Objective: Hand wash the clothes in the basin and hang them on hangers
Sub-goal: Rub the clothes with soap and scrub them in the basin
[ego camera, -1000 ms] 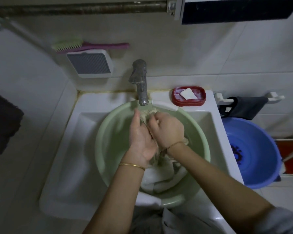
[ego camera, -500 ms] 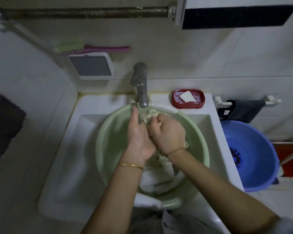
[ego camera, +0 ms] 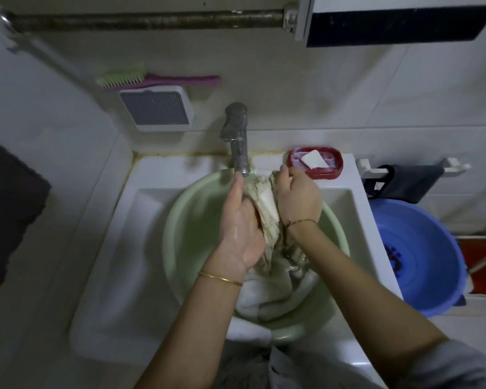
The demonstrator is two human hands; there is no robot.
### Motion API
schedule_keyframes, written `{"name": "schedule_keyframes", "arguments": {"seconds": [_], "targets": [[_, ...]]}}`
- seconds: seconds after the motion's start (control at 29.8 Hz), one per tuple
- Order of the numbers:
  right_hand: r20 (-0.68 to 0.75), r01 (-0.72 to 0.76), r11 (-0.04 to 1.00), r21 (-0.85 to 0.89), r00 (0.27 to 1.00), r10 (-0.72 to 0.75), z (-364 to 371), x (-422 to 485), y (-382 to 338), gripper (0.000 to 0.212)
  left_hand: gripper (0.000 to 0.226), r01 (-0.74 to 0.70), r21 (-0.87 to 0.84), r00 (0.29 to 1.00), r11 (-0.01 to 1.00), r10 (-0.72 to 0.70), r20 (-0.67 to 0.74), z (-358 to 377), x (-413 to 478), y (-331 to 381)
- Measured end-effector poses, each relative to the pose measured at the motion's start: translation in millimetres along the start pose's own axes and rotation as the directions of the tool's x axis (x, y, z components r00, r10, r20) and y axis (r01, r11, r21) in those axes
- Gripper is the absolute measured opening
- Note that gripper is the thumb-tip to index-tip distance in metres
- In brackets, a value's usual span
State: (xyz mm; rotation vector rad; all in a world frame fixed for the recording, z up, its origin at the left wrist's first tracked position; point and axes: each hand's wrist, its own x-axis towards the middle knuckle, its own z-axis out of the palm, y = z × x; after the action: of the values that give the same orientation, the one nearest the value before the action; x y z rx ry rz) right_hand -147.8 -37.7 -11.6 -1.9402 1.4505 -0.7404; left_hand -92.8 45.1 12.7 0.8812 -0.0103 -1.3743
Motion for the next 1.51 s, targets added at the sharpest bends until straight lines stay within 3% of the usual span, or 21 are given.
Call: {"name": "schedule_keyframes", "arguments": {"seconds": [0.03, 0.13, 0.17, 0.3, 0.44, 0.47, 0.54, 0.64, 0.74, 0.84, 0.94, 1.01, 1.14, 1.24, 1.28, 1.38, 1.51], "targets": [[-0.006, 0.026, 1.0, 0.005, 1.0, -0.026, 0, -3, -2, 0.041, 0.073, -0.011, -0.008, 1.0, 1.0, 0.011, -0.011, 1, 0, 1], [0.002, 0.325, 0.946, -0.021, 0.946, -0.325, 9, -40, -5, 0.038, 0.074, -0.045, -0.018, 0.996, 0.999, 0.043, -0.078, -3, 3, 7], [-0.006, 0.354, 0.935, -0.024, 0.935, -0.354, 9, -42, -5, 0.038, 0.074, -0.049, -0.011, 0.995, 0.999, 0.048, -0.084, -4, 3, 6], [-0.02, 0.028, 0.998, 0.057, 0.999, -0.027, 6, -2, -1, 0.039, 0.07, -0.022, -0.01, 1.0, 1.0, 0.022, -0.004, 1, 0, 2], [-0.04, 0.339, 0.941, 0.014, 0.94, -0.339, 13, -37, -2, 0.036, 0.071, -0.06, -0.002, 0.995, 0.998, 0.06, -0.076, -3, 4, 4], [-0.032, 0.33, 0.943, 0.041, 0.944, -0.329, 12, -37, -1, 0.037, 0.07, -0.07, 0.006, 0.996, 0.998, 0.07, -0.062, -4, 4, 4], [-0.035, 0.13, 0.974, 0.186, 0.991, -0.126, 7, -14, 1, 0.038, 0.069, -0.057, 0.026, 0.998, 0.998, 0.056, 0.014, -2, 2, 1], [0.025, -0.072, 0.891, 0.448, 0.997, 0.068, -5, 20, 16, 0.044, 0.067, -0.045, -0.006, 0.997, 0.999, 0.046, 0.068, -4, 0, 5], [0.248, -0.298, 0.713, 0.634, 0.952, 0.178, -13, 39, 28, 0.057, 0.061, -0.09, -0.034, 0.993, 0.995, 0.092, 0.069, -8, 3, 16], [0.446, -0.449, 0.525, 0.723, 0.884, 0.142, -26, 39, 18, 0.042, 0.053, -0.135, 0.076, 0.984, 0.988, 0.125, 0.126, -5, 3, 18], [0.485, -0.367, 0.641, 0.674, 0.875, -0.009, -32, 31, 2, 0.046, 0.048, -0.283, 0.259, 0.947, 0.923, 0.226, 0.229, 3, 6, 14], [0.506, -0.352, 0.679, 0.644, 0.862, -0.034, -37, 29, -10, 0.053, 0.044, -0.372, 0.361, 0.928, 0.855, 0.334, 0.165, 12, 6, 14], [0.632, -0.451, 0.58, 0.678, 0.761, -0.147, -44, 30, -20, 0.053, 0.036, -0.438, 0.479, 0.857, 0.761, 0.514, -0.032, 14, 13, 19], [0.551, -0.397, 0.508, 0.765, 0.811, -0.195, -45, 30, -14, 0.015, 0.039, -0.467, 0.508, 0.801, 0.724, 0.59, -0.104, 13, 19, 28], [0.505, -0.377, 0.485, 0.789, 0.848, -0.163, -43, 31, -8, 0.015, 0.038, -0.488, 0.513, 0.775, 0.706, 0.621, -0.117, 16, 19, 31], [0.421, -0.298, 0.485, 0.822, 0.892, -0.164, -30, 33, 21, 0.047, 0.034, -0.564, 0.48, 0.714, 0.672, 0.689, -0.125, 32, 15, 42], [0.549, -0.093, 0.791, 0.605, 0.768, -0.33, -17, 27, 46, 0.089, 0.032, -0.601, 0.432, 0.711, 0.672, 0.696, -0.094, 53, 8, 54]]}}
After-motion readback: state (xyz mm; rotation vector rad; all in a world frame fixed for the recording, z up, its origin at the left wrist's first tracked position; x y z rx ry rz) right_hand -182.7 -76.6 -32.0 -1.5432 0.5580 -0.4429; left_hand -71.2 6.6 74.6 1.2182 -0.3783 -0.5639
